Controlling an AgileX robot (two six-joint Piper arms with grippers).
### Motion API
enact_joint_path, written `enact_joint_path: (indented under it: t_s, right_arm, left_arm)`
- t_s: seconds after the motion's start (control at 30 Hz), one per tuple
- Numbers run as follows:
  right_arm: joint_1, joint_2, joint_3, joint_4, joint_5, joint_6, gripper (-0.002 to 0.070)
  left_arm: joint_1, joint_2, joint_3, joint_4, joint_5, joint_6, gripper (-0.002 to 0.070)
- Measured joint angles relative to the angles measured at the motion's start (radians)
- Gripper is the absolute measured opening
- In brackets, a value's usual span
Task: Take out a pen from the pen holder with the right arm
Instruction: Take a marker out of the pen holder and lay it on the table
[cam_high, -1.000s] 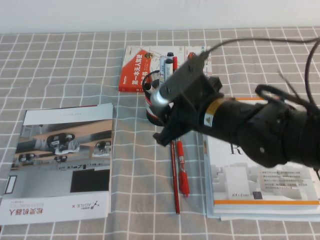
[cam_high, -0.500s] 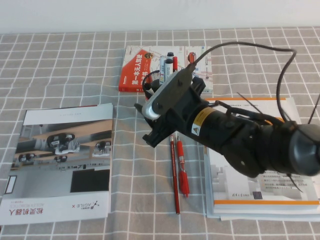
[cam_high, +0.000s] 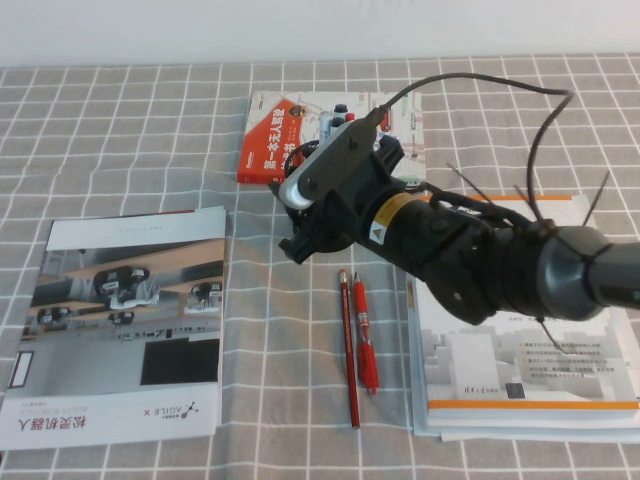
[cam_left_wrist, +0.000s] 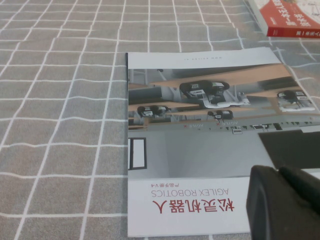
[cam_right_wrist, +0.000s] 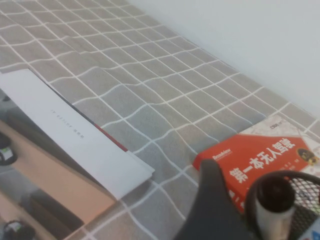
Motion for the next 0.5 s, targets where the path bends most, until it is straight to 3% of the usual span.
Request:
enact_joint_path:
  t_s: [0.4, 0.5]
  right_arm:
    - [-0.011, 0.071, -0.079, 0.009, 0.026, 0.0, 0.0377]
    - [-0.019, 0.073, -0.081, 0.017, 0.027, 0.0, 0.0347]
  left_arm:
    - [0.0, 0.0, 0.0, 0.0, 0.0, 0.0, -0.0003]
    - [0.0, 0.0, 0.0, 0.0, 0.0, 0.0, -0.0003]
